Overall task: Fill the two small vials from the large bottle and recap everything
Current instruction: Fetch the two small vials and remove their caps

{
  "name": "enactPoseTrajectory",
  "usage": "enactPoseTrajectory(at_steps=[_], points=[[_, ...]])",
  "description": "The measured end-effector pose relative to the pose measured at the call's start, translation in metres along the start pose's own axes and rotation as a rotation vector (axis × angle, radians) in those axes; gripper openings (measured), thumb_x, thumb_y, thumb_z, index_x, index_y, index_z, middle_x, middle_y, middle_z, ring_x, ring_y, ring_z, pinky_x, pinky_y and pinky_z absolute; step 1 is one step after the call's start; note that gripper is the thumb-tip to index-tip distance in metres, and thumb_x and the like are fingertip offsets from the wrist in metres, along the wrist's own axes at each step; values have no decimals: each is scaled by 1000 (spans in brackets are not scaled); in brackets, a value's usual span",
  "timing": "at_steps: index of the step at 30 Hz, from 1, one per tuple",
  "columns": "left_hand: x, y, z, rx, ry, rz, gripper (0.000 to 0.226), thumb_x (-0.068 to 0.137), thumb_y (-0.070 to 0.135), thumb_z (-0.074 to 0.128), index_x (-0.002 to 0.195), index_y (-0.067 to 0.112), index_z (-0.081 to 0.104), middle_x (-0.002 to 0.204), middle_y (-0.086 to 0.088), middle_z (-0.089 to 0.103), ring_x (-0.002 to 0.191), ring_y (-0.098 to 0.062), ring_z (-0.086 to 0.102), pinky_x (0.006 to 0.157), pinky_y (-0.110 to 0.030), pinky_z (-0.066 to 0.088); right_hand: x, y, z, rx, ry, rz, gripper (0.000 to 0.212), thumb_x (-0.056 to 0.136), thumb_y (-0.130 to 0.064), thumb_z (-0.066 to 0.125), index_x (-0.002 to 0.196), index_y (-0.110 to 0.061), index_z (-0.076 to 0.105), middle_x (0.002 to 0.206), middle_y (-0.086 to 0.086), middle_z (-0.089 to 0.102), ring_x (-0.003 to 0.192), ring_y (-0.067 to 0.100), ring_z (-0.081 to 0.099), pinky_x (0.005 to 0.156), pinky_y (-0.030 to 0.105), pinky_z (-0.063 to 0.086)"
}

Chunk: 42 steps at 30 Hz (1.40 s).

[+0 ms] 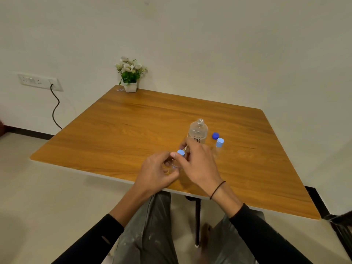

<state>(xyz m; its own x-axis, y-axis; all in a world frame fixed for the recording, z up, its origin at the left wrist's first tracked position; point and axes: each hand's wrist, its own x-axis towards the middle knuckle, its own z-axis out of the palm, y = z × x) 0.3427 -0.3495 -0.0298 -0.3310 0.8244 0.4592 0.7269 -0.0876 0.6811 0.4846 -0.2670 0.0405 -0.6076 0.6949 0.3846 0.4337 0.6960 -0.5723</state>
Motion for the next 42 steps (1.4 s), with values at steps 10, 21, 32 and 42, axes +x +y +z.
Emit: enactPoseTrajectory(at_steps=[10,21,32,42], points=[[-4,2,-7,33,-84,121,18,82,34,75,85,17,71,73,5,60,69,-12,55,60,-36,50,-6,2,-8,-28,-193,-46,19,96,-27,71,86,-18,58,76,-8,58,74,10,53,62,27,36],[-4,5,-12,-223,-108,9,27,80,25,82,104,14,79,89,4,75,85,-12,70,68,-12,56,-14,-1,-34,58,-416,-55,69,86,-61,74,145,-45,43,152,-9,27,146,14,34,112,36,39],[-5,1,-7,-204,-129,8,33,81,26,79,111,14,78,95,4,72,91,-14,70,77,-26,66,-7,3,-32,-158,-373,-210,22,97,-5,61,106,-25,59,104,-8,54,92,14,53,79,38,51],[-1,0,-1,-132,-175,109,27,82,30,78,105,18,75,91,8,70,83,-7,66,67,-18,56,-14,-5,-39,-108,-364,-141,70,83,-68,70,136,-29,46,141,-11,35,120,8,44,86,15,41]])
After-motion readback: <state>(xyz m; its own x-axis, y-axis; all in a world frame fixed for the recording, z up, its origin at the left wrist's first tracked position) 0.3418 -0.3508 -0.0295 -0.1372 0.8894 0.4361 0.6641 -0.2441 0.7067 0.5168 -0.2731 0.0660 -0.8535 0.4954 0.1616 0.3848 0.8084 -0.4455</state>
